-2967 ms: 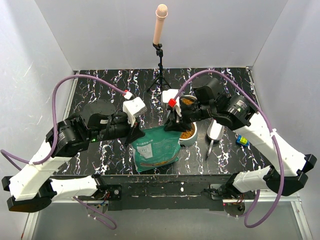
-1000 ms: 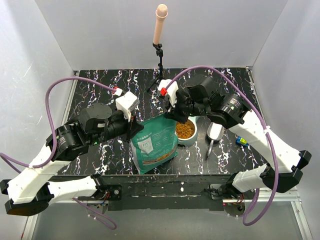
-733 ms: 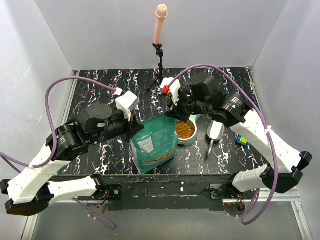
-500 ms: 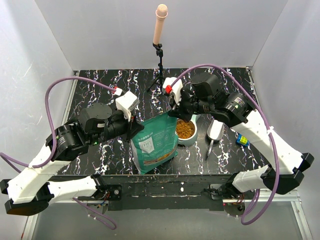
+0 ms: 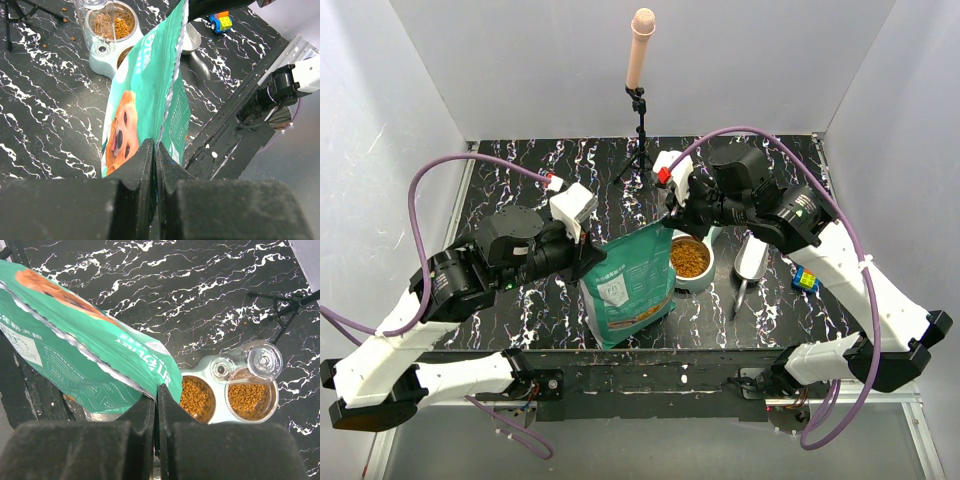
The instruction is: Serve the pet food
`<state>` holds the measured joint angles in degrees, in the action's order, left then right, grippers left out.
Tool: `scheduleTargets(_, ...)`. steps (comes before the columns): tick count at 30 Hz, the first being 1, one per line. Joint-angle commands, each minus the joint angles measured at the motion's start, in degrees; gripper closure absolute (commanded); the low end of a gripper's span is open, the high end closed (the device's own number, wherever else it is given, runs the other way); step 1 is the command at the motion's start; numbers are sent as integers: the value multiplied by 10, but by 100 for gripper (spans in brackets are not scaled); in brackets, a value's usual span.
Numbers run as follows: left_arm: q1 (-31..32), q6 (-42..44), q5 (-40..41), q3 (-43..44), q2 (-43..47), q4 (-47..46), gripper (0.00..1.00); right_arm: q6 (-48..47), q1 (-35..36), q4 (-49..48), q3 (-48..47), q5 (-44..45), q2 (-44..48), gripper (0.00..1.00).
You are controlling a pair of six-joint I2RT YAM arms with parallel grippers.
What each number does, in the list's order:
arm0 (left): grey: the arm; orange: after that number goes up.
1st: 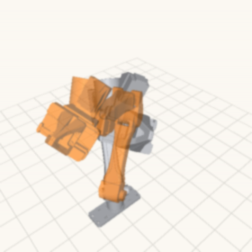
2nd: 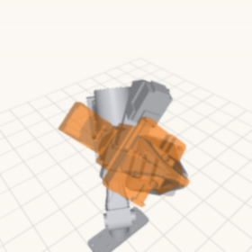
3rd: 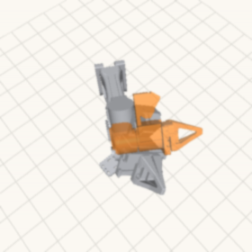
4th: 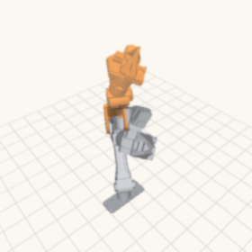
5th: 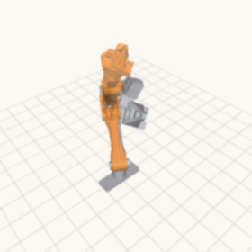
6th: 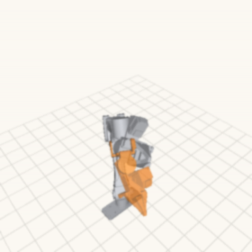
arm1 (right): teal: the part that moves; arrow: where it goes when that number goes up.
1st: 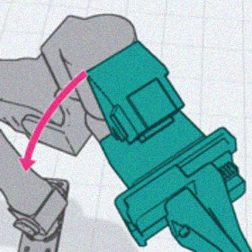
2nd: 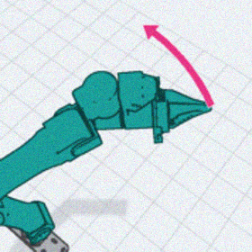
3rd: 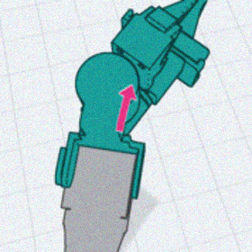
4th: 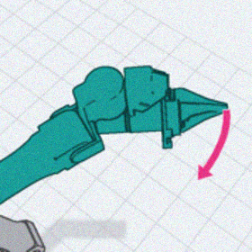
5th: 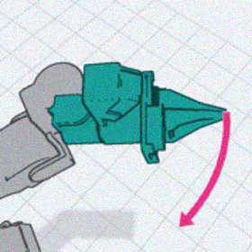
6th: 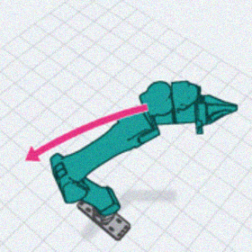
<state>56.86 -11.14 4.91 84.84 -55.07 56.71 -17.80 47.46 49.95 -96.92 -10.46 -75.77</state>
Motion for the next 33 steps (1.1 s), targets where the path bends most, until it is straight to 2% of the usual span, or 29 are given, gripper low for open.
scheduleTargets(1,2,3,-5,42,48,75,100,-29,-60,28,-5,158,22,99)
scheduleTargets(3,2,5,-13,42,38,76,100,-24,-58,35,-19,131,22,99)
scheduleTargets(6,2,12,-34,45,3,73,69,-10,-57,57,-52,109,9,99)
scheduleTargets(9,3,26,-37,59,-35,46,53,-3,-55,55,-59,72,8,99)
scheduleTargets(12,2,52,-32,73,-74,18,47,-1,-51,55,-58,55,8,99)
scheduleTargets(16,2,79,-23,83,-114,-11,45,-2,-42,55,-56,55,10,99)
scheduleTargets(20,2,95,-10,94,-141,-27,49,-1,-40,54,-56,55,11,99)
scheduleTargets(23,2,103,-9,95,-158,-35,60,-1,-40,55,-57,57,11,99)
scheduleTargets(25,2,100,2,94,-161,-32,74,-1,-39,57,-61,59,9,99)
scheduleTargets(26,2,96,13,93,-161,-25,89,-1,-39,58,-62,61,8,99)
scheduleTargets(27,3,93,31,93,-157,-17,100,0,-39,59,-63,70,7,99)
scheduleTargets(33,2,75,91,59,-96,17,100,3,-39,42,-51,91,13,99)
